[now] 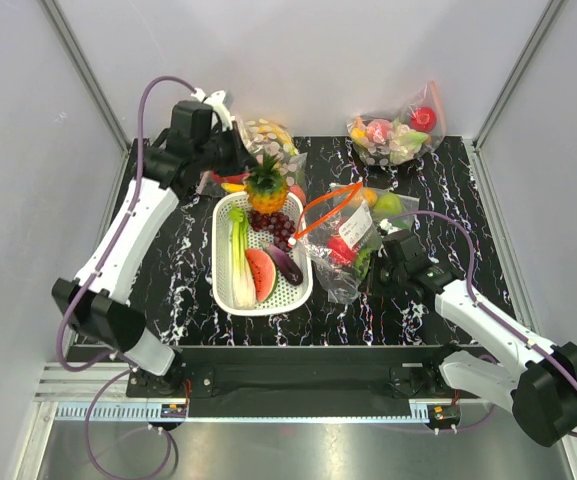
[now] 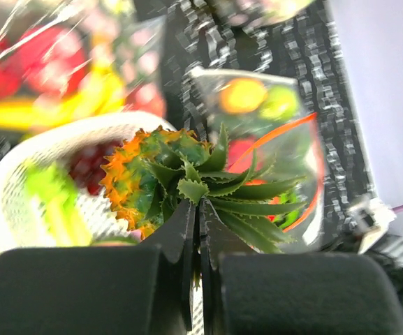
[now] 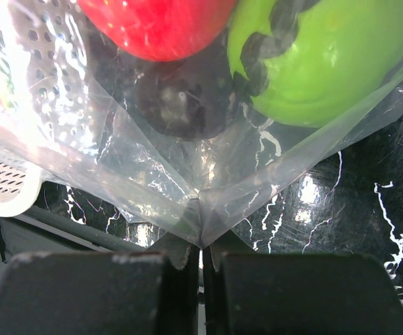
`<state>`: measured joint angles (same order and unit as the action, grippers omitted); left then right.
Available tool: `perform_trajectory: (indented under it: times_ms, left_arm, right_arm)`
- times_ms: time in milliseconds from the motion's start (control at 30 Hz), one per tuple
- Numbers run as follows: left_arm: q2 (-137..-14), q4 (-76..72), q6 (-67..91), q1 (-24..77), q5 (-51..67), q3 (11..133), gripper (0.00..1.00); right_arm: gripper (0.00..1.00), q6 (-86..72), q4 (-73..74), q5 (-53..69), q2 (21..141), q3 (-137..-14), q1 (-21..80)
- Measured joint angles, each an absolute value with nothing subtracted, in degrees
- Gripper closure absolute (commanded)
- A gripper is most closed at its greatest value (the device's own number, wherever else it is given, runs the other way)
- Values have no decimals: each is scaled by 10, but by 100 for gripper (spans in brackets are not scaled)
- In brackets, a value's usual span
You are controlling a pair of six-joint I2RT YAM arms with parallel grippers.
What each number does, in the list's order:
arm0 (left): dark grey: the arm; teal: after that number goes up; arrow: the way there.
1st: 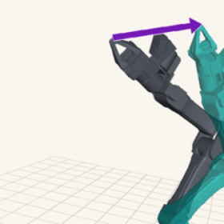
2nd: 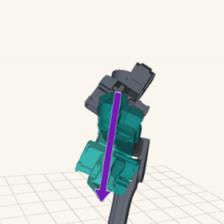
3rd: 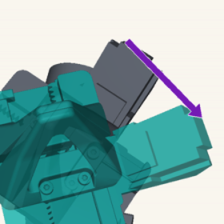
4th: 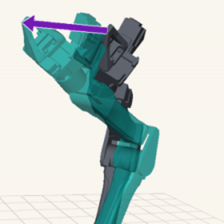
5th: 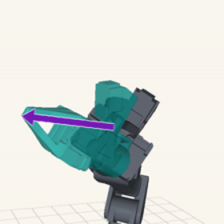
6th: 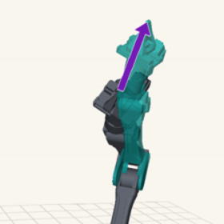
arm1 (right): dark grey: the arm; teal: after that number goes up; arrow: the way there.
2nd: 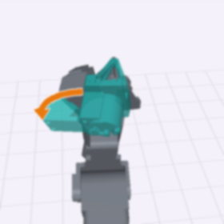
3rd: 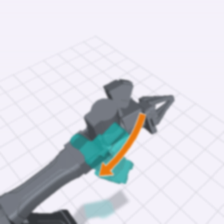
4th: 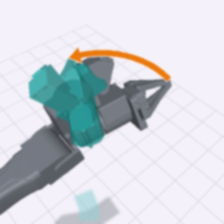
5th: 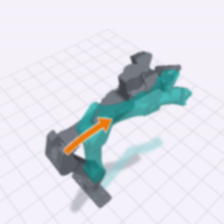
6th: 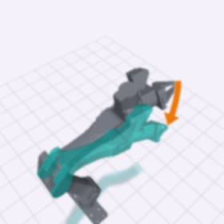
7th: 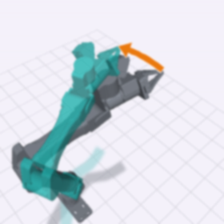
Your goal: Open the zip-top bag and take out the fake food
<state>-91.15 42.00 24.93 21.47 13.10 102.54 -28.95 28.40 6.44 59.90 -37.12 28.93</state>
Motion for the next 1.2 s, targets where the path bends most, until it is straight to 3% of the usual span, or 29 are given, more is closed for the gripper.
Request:
perform_trajectory:
  times_ms: [300,567,633,667,767,900,1200]
  left_arm:
    - [-854,409,236,212,76,856,100]
    - [-884,405,199,204,57,834,100]
    - [-895,402,192,203,56,834,91]
    - [-902,402,188,202,55,835,68]
    - [-921,406,177,201,52,839,35]
    - [-935,415,170,200,51,854,20]
    - [-924,414,163,201,53,928,18]
  right_arm:
    - [100,-289,284,65,599,-371,289]
    - [100,-289,284,65,599,-371,289]
    - [100,-289,284,65,599,-371,289]
    - [100,-289,284,65,599,-371,289]
    - [100,-289,284,65,599,-371,289]
    - [100,-289,284,65,599,-371,289]
    - [100,-289,284,66,599,-371,289]
